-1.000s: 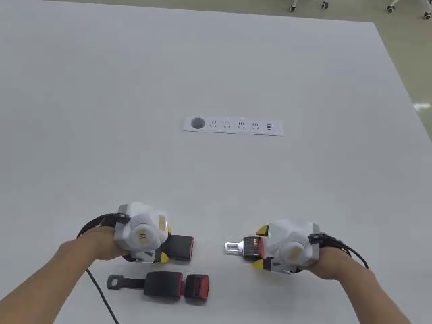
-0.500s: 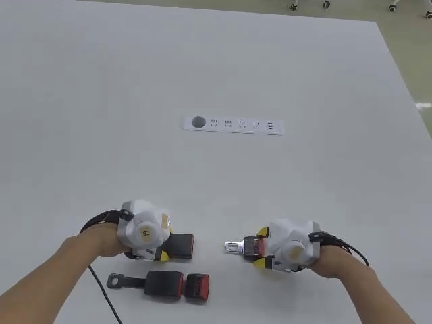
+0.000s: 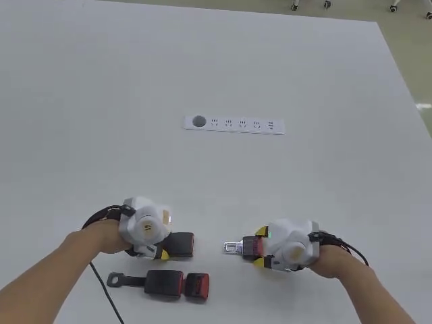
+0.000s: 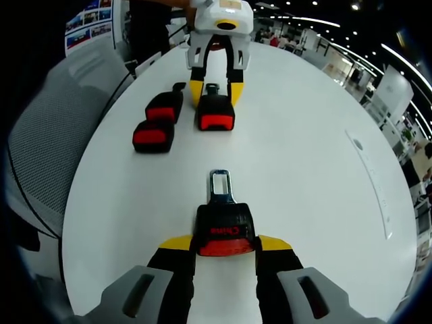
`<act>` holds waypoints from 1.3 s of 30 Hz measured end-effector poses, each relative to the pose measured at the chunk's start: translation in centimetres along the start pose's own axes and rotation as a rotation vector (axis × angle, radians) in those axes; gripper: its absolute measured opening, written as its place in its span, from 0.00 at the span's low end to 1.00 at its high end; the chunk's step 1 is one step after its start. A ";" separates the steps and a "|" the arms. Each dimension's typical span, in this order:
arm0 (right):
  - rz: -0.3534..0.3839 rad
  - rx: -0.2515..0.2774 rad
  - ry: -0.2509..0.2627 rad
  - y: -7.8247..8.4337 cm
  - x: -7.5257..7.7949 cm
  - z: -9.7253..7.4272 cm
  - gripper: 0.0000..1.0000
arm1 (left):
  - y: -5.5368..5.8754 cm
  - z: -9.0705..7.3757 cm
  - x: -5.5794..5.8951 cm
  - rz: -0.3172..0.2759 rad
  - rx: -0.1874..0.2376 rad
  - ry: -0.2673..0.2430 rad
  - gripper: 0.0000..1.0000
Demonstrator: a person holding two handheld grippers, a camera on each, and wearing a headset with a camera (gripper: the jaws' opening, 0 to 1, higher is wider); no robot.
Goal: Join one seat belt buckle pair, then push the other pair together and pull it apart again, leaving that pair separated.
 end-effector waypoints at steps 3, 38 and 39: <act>0.003 0.003 0.000 -0.1 0.0 0.1 0.31 | 0.2 0.3 0.0 0.009 -0.011 0.003 0.32; -0.007 0.038 -0.030 -3.4 -0.6 1.9 0.31 | 0.4 0.4 0.0 0.074 -0.075 0.013 0.32; -0.007 0.039 -0.031 -3.3 -0.4 2.1 0.31 | 0.4 0.4 0.0 0.074 -0.076 0.012 0.32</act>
Point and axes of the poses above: the centre of the closed fingertips' face, and the gripper's own axes: z roughly forward along the fingers, x roughly to its right, y roughly out of its underside, the point moved 1 cm from there along -z, roughly backward along the fingers, and after that the axes turned 9 degrees about -y, right-handed, at the moved point
